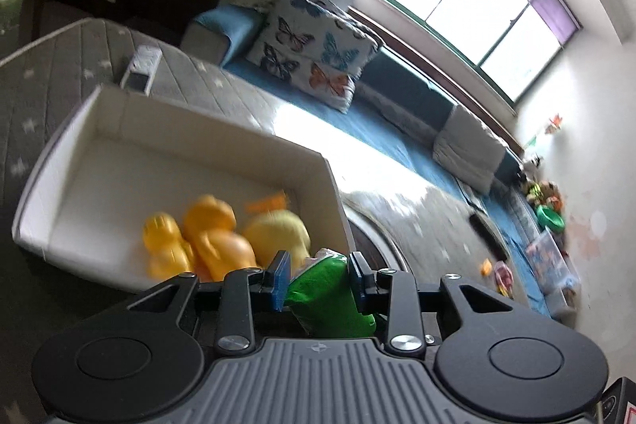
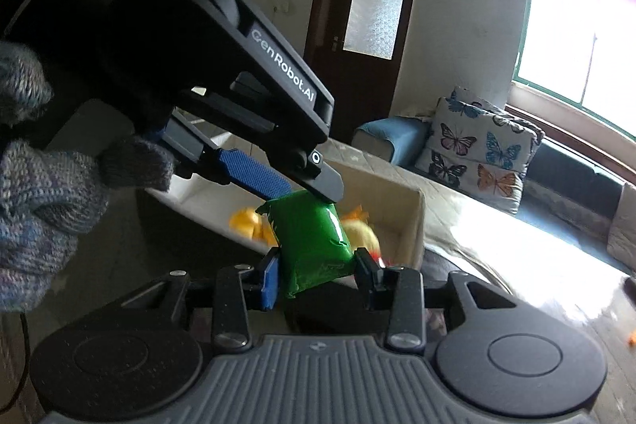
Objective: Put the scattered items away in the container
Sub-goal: 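Lift the green bean bag with the right tool into the box, then open the right tool to drop the bean bag and withdraw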
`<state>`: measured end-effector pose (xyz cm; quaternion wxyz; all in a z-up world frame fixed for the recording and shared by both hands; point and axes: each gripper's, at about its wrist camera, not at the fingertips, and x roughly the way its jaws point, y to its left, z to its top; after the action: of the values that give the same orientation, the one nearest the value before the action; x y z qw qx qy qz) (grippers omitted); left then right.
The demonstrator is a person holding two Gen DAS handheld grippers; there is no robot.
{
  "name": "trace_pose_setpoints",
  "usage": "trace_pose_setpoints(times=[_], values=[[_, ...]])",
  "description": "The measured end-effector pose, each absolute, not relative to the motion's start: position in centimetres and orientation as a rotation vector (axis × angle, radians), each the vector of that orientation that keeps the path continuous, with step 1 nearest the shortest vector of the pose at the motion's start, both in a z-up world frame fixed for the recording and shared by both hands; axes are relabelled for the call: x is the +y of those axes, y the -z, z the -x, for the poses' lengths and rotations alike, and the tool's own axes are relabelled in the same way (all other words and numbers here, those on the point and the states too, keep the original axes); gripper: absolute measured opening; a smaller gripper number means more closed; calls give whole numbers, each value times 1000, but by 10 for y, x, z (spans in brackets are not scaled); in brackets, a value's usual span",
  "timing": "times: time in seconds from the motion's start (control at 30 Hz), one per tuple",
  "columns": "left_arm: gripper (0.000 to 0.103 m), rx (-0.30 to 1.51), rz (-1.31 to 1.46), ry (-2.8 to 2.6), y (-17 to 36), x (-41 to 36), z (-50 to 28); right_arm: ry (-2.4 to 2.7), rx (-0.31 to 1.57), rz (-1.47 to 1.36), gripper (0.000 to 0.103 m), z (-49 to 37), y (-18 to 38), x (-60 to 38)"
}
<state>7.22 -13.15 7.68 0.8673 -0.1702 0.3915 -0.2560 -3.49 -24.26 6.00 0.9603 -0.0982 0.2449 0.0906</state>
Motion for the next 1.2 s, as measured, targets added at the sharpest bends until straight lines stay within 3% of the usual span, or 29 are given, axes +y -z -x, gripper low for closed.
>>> trace_pose_setpoints(times=[0.4,0.93,1.2], values=[[34,874,351,466,-55,-135,-145,-204,566,151,38,-45,-40,-252],[34,846,306,445,-55,-131,-135,-196,583,148,42,-56,-32,-261],[34,816,281,446,-63,-123,-110,-193,559,166,55,-39,-42,-260]])
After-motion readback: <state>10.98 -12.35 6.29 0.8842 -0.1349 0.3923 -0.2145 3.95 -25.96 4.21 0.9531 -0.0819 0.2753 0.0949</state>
